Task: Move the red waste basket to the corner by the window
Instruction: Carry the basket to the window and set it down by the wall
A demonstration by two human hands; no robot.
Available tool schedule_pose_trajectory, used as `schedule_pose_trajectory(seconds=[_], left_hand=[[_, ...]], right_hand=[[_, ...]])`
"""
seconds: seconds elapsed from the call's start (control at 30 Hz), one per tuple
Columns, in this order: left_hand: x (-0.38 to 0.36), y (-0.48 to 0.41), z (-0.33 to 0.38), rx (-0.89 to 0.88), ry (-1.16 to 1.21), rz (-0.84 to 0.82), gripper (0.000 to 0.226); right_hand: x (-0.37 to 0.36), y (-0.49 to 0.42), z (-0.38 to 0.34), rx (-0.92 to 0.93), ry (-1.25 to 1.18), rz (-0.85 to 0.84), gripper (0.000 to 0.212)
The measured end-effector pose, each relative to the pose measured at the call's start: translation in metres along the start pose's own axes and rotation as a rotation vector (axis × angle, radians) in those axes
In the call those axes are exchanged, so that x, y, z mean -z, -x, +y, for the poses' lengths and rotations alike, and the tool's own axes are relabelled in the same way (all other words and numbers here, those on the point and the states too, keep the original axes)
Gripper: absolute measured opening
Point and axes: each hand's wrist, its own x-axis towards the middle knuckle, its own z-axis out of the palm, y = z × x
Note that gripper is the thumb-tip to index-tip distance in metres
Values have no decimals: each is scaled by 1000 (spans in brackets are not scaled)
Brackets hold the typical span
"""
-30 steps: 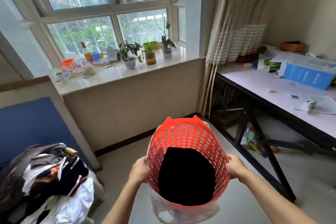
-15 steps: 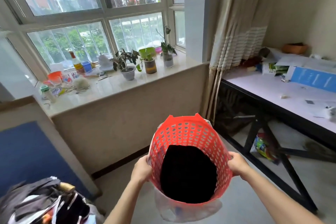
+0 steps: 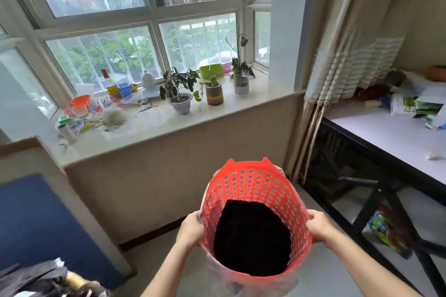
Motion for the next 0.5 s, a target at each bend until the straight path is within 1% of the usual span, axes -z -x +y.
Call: schedule_pose_trajectory(seconds=[0.1, 0.23, 0.33, 0.43, 0.5], left_hand=[[-3, -27, 9, 29, -4, -1, 37], [-15, -72, 20, 79, -8, 0, 19], [-24, -94, 31, 102, 22, 2, 21], [-30, -107, 40, 111, 58, 4, 35], [-34, -115, 45, 122, 75, 5, 33]], right_hand=[[0, -30, -13, -7, -14, -19, 15], [4, -82, -29, 20, -27, -25, 17], [8, -114, -40, 27, -1, -37, 13], [10, -135, -48, 48, 51, -34, 13], [10, -145, -51, 62, 84, -37, 8]])
